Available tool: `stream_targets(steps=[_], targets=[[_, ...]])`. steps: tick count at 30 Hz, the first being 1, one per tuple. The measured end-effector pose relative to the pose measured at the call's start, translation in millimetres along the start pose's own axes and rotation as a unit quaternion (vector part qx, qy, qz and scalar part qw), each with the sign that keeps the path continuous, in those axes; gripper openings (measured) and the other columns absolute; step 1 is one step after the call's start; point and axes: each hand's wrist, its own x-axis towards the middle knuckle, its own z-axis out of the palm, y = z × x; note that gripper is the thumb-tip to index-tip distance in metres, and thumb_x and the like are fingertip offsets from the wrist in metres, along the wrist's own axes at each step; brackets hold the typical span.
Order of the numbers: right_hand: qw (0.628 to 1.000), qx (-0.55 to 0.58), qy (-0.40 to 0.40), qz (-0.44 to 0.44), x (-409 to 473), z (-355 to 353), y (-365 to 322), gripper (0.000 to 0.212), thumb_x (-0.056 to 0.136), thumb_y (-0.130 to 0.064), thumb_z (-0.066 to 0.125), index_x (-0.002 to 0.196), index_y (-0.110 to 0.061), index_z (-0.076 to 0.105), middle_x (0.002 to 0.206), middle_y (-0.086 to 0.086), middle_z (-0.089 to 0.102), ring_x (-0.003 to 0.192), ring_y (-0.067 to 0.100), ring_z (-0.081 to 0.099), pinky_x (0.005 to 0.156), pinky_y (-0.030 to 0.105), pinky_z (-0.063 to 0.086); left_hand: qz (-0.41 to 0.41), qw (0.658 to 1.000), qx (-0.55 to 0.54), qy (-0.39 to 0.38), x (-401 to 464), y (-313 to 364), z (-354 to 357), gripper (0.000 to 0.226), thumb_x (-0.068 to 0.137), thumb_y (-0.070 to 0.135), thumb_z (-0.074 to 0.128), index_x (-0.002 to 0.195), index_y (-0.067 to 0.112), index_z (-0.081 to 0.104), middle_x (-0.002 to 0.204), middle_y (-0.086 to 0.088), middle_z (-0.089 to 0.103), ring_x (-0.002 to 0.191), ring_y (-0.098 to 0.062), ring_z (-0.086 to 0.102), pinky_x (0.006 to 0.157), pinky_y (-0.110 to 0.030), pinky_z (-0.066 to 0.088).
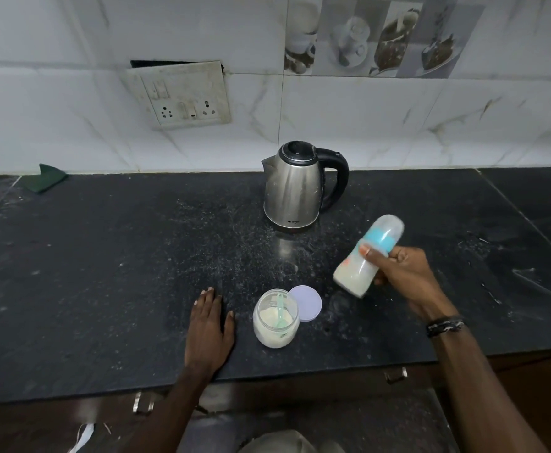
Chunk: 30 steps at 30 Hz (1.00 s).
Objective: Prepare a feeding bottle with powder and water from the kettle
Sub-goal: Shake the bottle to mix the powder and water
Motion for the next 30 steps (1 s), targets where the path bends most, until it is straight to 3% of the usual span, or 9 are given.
stream_targets(steps=[5, 9, 11, 14, 19, 21, 24, 27, 30], targets=[[0.999, 0.020, 0.025, 0.004, 0, -2, 2, 0.027, 0.078, -0.029, 0.078, 0.090, -0.006, 0.073, 0.087, 0.010, 0.076, 0.072, 0.015, 0.071, 0.060, 0.026, 0.057, 0.003, 1.000, 0.002, 0.003, 1, 1, 0, 0.062, 0.096, 0.043, 0.032, 0.133, -0.001, 0.056, 0.151, -0.020, 0.043, 0.143, -0.033, 0.036, 0.120, -0.046, 0.026], [0.999, -0.019, -0.046, 0.012, -2, 0, 7, 0.019, 0.076, -0.019, 0.080, 0.089, -0.007, 0.074, 0.084, 0.004, 0.077, 0.077, 0.015, 0.074, 0.062, 0.024, 0.058, 0.005, 1.000, 0.002, 0.004, 0, -1, 0, 0.063, 0.096, 0.043, 0.032, 0.133, -0.001, 0.056, 0.151, -0.020, 0.042, 0.143, -0.033, 0.036, 0.120, -0.045, 0.026], [1.000, 0.011, 0.017, 0.004, 0, -2, 8, 0.020, 0.075, -0.023, 0.081, 0.087, -0.008, 0.074, 0.085, 0.008, 0.076, 0.076, 0.018, 0.072, 0.066, 0.029, 0.058, 0.003, 1.000, 0.002, 0.004, 1, 0, 0, 0.063, 0.096, 0.043, 0.032, 0.133, -0.001, 0.057, 0.151, -0.020, 0.043, 0.142, -0.033, 0.037, 0.120, -0.045, 0.026], [0.999, -0.006, -0.044, 0.019, 1, -2, 7, 0.020, 0.074, -0.021, 0.080, 0.089, -0.010, 0.074, 0.086, 0.006, 0.077, 0.079, 0.017, 0.074, 0.067, 0.030, 0.059, 0.002, 1.000, 0.000, 0.005, 0, 0, 0, 0.062, 0.096, 0.043, 0.033, 0.133, -0.001, 0.057, 0.151, -0.020, 0.043, 0.142, -0.033, 0.037, 0.120, -0.045, 0.026], [1.000, 0.028, 0.002, 0.011, 3, -6, 6, 0.019, 0.076, -0.022, 0.080, 0.089, -0.009, 0.074, 0.086, 0.008, 0.077, 0.081, 0.020, 0.073, 0.073, 0.035, 0.058, 0.000, 1.000, 0.005, 0.004, 0, 0, 0, 0.063, 0.096, 0.043, 0.032, 0.133, -0.001, 0.057, 0.151, -0.020, 0.043, 0.142, -0.033, 0.037, 0.120, -0.045, 0.026], [0.999, 0.019, -0.044, 0.011, 1, -5, 7, 0.019, 0.075, -0.017, 0.080, 0.092, -0.010, 0.074, 0.088, 0.005, 0.077, 0.082, 0.016, 0.074, 0.069, 0.027, 0.060, 0.003, 1.000, 0.001, 0.006, 0, 0, 0, 0.063, 0.096, 0.043, 0.032, 0.133, -0.001, 0.057, 0.151, -0.020, 0.043, 0.142, -0.033, 0.037, 0.120, -0.044, 0.025], [0.998, 0.050, 0.034, 0.005, 5, -6, 9, 0.022, 0.077, -0.022, 0.079, 0.093, -0.010, 0.073, 0.089, 0.005, 0.076, 0.074, 0.011, 0.072, 0.059, 0.020, 0.056, -0.001, 1.000, 0.000, 0.005, 1, 1, 0, 0.062, 0.095, 0.043, 0.033, 0.133, -0.001, 0.057, 0.151, -0.020, 0.043, 0.143, -0.033, 0.036, 0.120, -0.044, 0.025], [0.998, 0.009, -0.061, 0.021, 3, -7, 11, 0.024, 0.075, -0.015, 0.080, 0.097, -0.008, 0.073, 0.090, 0.004, 0.077, 0.081, 0.015, 0.074, 0.061, 0.020, 0.057, -0.001, 1.000, -0.001, 0.004, 0, 0, 0, 0.063, 0.095, 0.043, 0.033, 0.134, 0.000, 0.056, 0.152, -0.020, 0.042, 0.143, -0.032, 0.036, 0.121, -0.043, 0.024], [0.999, 0.038, 0.022, 0.010, 6, -7, 15, 0.023, 0.075, -0.020, 0.081, 0.093, -0.007, 0.073, 0.087, 0.005, 0.076, 0.074, 0.013, 0.072, 0.059, 0.021, 0.055, 0.000, 1.000, 0.003, 0.005, 1, 1, 0, 0.062, 0.095, 0.042, 0.033, 0.133, -0.001, 0.056, 0.151, -0.021, 0.043, 0.142, -0.033, 0.037, 0.120, -0.044, 0.025]])
